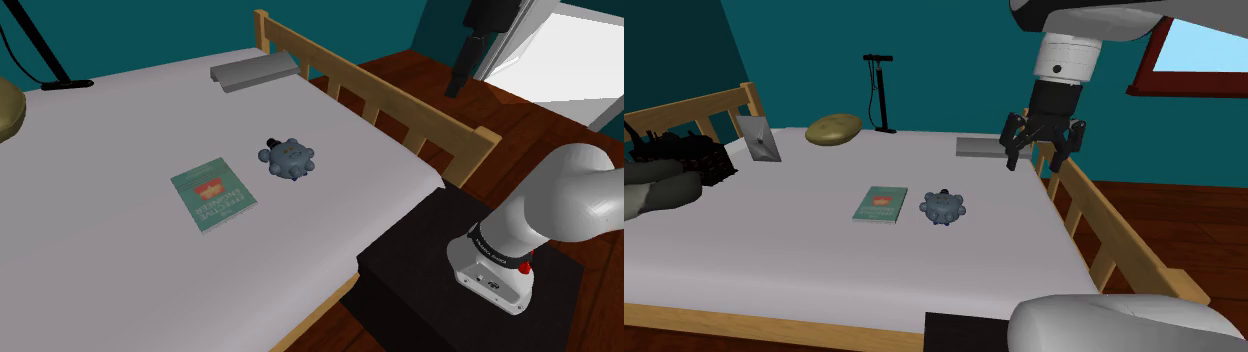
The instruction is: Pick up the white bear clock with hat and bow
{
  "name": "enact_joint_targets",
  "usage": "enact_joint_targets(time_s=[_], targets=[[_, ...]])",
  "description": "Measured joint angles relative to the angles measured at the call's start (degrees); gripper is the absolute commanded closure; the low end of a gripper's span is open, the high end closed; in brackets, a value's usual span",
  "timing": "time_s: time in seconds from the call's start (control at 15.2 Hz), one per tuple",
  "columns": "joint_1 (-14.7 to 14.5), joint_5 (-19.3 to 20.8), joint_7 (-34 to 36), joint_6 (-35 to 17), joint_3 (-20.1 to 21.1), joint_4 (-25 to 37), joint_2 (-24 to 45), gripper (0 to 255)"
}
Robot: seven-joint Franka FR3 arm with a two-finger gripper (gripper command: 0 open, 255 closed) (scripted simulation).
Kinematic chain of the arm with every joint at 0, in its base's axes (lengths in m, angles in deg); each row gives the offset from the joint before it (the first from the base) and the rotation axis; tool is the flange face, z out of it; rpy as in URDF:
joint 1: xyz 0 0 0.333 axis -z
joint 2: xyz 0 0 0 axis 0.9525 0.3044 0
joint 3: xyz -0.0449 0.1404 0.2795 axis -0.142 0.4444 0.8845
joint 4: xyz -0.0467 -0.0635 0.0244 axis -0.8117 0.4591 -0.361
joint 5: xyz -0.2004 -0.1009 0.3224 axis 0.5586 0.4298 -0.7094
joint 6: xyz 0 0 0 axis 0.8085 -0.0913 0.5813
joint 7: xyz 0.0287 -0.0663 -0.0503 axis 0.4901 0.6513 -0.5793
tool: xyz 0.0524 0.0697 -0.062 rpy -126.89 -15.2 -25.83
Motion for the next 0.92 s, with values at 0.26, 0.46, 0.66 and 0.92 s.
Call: enact_joint_targets(time_s=[0.26, 0.46, 0.66, 0.92], targets=[[-0.3, -0.6, 0.5, -4.2, 1.0, -0.6, 3.6, 0], [-0.6, -1.2, 1.2, -9.0, 2.3, -0.3, 8.6, 0], [-1.0, -1.7, 2.1, -13.5, 3.6, 1.3, 14.5, 0], [-1.4, -2.1, 3.4, -20.0, 5.3, 2.9, 22.4, 0]])
